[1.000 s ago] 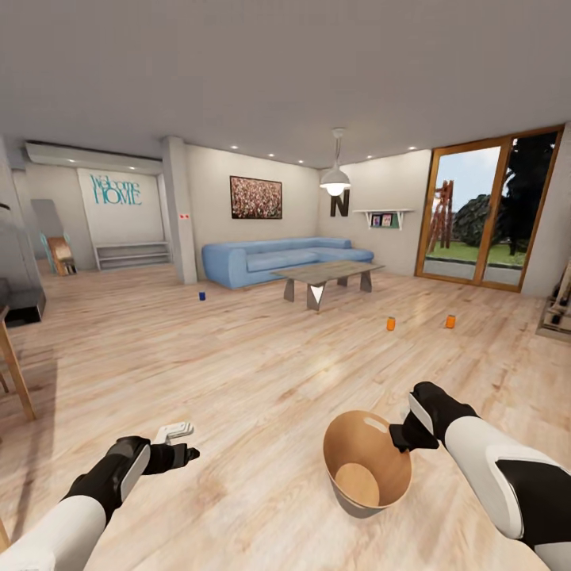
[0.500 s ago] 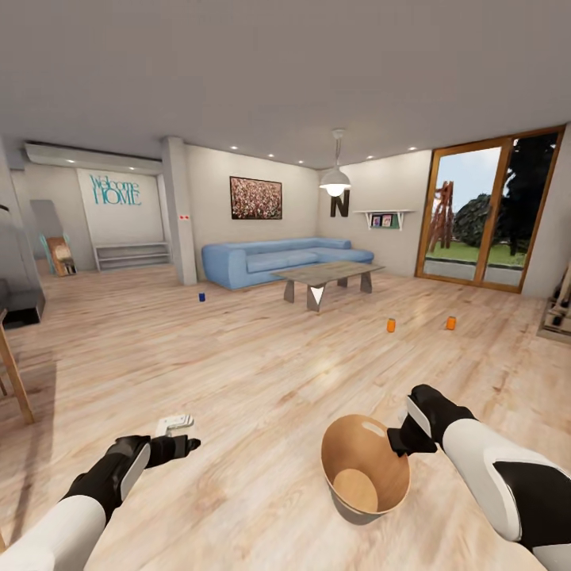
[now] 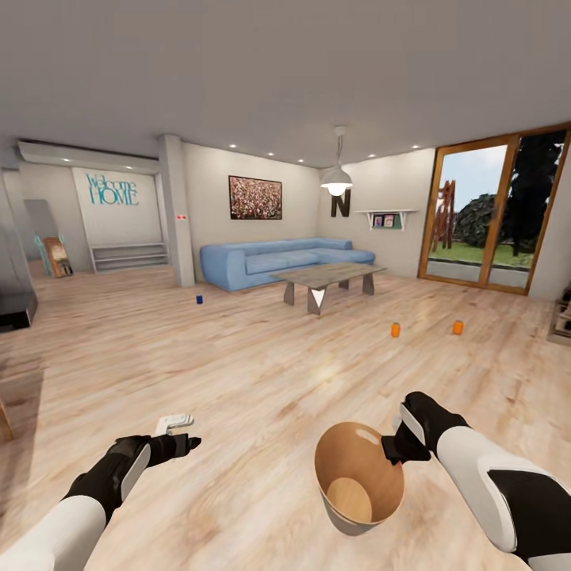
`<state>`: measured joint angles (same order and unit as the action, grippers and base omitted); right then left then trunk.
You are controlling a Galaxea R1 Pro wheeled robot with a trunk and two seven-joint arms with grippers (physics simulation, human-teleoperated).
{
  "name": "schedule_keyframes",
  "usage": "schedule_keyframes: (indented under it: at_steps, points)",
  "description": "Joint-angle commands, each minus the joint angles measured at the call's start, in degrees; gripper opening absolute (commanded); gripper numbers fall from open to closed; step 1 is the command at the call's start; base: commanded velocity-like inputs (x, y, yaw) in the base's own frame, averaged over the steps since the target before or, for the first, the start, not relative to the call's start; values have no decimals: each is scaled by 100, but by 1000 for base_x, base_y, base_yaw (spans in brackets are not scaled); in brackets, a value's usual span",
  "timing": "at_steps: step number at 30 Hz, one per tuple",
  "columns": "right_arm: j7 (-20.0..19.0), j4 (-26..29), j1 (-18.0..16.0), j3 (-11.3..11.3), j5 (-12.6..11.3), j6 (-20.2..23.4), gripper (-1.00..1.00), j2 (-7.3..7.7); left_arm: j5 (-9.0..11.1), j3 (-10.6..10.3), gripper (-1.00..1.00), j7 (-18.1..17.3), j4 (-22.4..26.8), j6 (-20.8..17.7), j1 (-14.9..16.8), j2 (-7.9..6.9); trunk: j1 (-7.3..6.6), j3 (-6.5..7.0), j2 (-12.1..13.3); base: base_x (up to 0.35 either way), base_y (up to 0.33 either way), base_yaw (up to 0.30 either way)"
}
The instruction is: Put the three can of soda from the living room inside the tash can in the kitchen.
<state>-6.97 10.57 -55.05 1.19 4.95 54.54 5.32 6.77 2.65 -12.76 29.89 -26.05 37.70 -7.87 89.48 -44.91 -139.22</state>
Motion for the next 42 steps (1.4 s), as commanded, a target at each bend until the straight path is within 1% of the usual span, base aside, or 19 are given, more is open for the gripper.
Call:
schedule_keyframes:
  at_steps: [1,22,35,42]
  points:
    - [-37,4,-2,62,-136,4,-100,-1,-2,0,100,0,-1,1,0,1,0,1,0,326,0,0]
    - [-33,-2,15,53,-131,-4,-100,-6,-17,-1,100,37,-1,16,1,5,0,-1,0,328,0,3]
    - [-33,1,20,49,-126,-4,-100,-54,-18,-1,100,70,-1,21,1,5,0,-81,0,328,0,101]
    - [-33,5,19,43,-133,-4,-100,-63,-18,-8,100,72,-1,21,1,11,0,-119,0,328,0,34]
